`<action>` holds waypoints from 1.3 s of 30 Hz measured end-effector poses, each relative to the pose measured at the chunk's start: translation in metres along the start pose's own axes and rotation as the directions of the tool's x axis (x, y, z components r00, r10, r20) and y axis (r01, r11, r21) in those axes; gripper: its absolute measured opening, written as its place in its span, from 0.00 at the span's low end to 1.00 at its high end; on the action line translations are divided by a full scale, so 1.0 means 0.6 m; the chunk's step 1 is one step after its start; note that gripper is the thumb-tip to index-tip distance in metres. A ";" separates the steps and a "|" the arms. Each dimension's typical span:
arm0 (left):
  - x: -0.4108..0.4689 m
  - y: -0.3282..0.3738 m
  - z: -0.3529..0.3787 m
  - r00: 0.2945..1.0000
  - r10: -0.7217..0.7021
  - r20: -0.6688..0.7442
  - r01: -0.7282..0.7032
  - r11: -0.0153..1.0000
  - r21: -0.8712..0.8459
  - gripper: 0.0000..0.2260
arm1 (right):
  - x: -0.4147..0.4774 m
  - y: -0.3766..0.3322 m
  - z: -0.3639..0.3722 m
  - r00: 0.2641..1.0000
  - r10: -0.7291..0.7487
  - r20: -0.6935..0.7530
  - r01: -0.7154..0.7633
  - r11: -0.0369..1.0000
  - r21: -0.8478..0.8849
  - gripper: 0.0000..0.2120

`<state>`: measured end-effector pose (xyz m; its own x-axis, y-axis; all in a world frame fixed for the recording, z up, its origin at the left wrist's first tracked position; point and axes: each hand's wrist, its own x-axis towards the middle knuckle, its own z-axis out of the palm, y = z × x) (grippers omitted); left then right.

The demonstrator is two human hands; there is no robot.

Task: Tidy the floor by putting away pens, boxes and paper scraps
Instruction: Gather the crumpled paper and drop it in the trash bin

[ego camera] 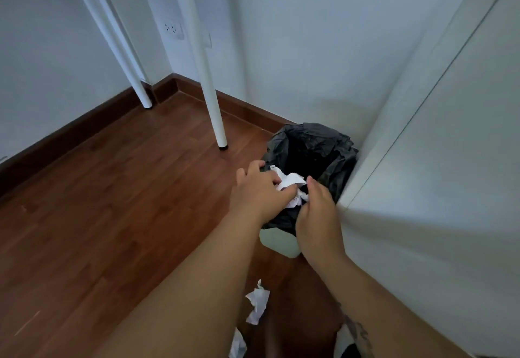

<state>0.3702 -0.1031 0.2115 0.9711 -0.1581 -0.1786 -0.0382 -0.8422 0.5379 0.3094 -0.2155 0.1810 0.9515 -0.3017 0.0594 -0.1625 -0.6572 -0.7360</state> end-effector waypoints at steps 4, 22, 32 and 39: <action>0.002 -0.032 -0.028 0.991 0.088 0.099 -0.079 0.992 -0.094 0.17 | -0.007 0.000 0.007 0.996 -0.090 -0.030 0.088 0.995 -0.054 0.26; 0.030 -0.093 0.034 0.971 0.216 0.105 -0.208 0.975 -0.083 0.19 | -0.016 0.009 0.039 0.990 -0.137 0.023 0.125 0.802 -0.584 0.26; -0.043 -0.167 0.002 0.972 0.113 -0.208 -0.105 0.993 0.049 0.24 | -0.085 -0.010 0.051 0.891 -0.451 0.063 0.372 0.642 -0.671 0.25; -0.168 -0.345 0.086 0.995 -0.095 -0.009 0.095 0.980 0.177 0.29 | -0.146 0.036 0.147 0.693 -0.630 0.351 0.689 0.434 -0.581 0.10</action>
<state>0.2678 0.0607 0.0754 0.9723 -0.0728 -0.2220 0.0134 -0.9312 0.3643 0.2459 -0.1421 0.1005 0.8534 0.4471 0.2679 0.4331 -0.8943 0.1128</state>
